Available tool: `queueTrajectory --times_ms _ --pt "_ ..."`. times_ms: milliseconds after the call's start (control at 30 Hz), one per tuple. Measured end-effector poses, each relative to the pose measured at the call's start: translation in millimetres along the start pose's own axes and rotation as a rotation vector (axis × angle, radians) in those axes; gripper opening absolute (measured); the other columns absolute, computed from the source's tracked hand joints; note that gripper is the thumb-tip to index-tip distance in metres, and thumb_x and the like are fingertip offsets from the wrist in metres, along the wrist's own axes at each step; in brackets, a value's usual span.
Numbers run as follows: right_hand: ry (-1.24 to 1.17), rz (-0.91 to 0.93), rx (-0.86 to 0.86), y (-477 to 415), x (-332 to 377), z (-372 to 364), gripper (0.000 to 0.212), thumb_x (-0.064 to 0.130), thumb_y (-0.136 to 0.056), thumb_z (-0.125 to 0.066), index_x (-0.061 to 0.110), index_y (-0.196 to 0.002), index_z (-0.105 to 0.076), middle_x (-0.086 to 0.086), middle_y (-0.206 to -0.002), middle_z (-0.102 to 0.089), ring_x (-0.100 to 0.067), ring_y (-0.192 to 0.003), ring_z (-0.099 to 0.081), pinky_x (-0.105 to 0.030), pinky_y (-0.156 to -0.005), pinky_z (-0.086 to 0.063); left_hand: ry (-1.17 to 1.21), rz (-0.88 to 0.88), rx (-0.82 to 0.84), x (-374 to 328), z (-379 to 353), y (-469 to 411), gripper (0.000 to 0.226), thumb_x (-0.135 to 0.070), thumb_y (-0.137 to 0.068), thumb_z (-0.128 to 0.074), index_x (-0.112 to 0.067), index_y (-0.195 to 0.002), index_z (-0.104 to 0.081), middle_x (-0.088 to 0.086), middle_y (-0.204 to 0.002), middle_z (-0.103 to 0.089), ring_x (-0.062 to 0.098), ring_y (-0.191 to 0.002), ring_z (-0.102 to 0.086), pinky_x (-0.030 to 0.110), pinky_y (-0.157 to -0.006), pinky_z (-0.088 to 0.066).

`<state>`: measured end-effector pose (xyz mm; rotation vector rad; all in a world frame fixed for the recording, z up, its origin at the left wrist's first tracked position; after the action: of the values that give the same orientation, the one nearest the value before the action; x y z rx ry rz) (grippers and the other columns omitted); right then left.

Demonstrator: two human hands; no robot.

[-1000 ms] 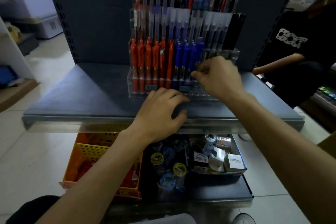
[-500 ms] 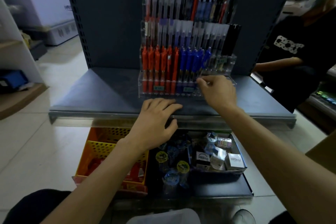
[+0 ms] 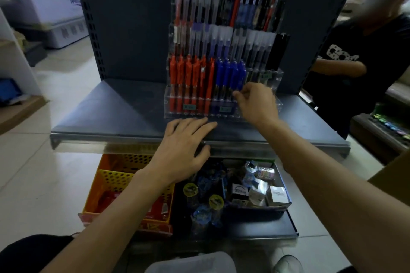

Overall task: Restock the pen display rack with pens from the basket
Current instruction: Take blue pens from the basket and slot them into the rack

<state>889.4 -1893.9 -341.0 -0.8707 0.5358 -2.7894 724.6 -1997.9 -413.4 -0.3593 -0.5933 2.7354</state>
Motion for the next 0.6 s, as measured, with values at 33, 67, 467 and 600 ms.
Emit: queueTrajectory --times_ms 33,67,467,600 --pt "-0.011 -0.004 -0.005 0 -1 0 0.021 0.034 -0.095 -0.059 0.016 -0.084 -0.062 -0.007 -0.083 -0.067 -0.028 -0.080 -0.064 -0.043 -0.073 -0.054 -0.001 0.004 0.000 1 0 -2 0.063 -0.049 -0.087 -0.027 -0.030 -0.145 -0.037 -0.005 -0.149 -0.041 0.015 -0.137 -0.032 0.030 -0.111 -0.007" --pt "-0.021 -0.009 -0.011 1 -2 0 0.021 0.034 -0.095 -0.059 0.016 -0.087 -0.063 -0.007 -0.084 -0.067 -0.028 -0.080 -0.063 -0.042 -0.073 -0.054 -0.010 0.013 0.001 1 -1 -3 0.063 -0.050 -0.087 -0.026 -0.030 -0.146 -0.036 -0.004 -0.150 -0.041 0.016 -0.138 -0.032 0.031 -0.111 -0.007" --pt "0.079 0.248 0.059 65 4 -4 0.046 0.039 -0.102 -0.039 0.021 -0.145 -0.043 -0.007 -0.146 -0.044 -0.030 -0.133 -0.040 -0.045 -0.110 -0.035 -0.112 0.107 -0.082 -3 9 1 0.062 -0.048 -0.091 -0.026 -0.036 -0.151 -0.019 -0.001 -0.162 -0.013 0.020 -0.148 -0.007 0.046 -0.118 -0.006" --pt "0.317 0.312 0.253 94 9 3 0.056 0.054 -0.102 -0.023 0.036 -0.154 -0.015 0.001 -0.164 -0.008 -0.027 -0.150 -0.007 -0.044 -0.120 -0.007 -0.179 0.120 -0.050 -6 18 12 0.065 -0.052 -0.089 -0.018 -0.038 -0.152 -0.012 -0.002 -0.163 -0.006 0.021 -0.149 -0.003 0.047 -0.119 -0.003"
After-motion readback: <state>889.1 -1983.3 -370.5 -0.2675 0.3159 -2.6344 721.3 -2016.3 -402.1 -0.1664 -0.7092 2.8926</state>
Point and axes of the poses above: each hand's wrist, its own y-axis away from the middle knuckle, its own z-axis out of the back of the hand, x = y × z, the point moved 3 cm from there along -y, towards the middle knuckle
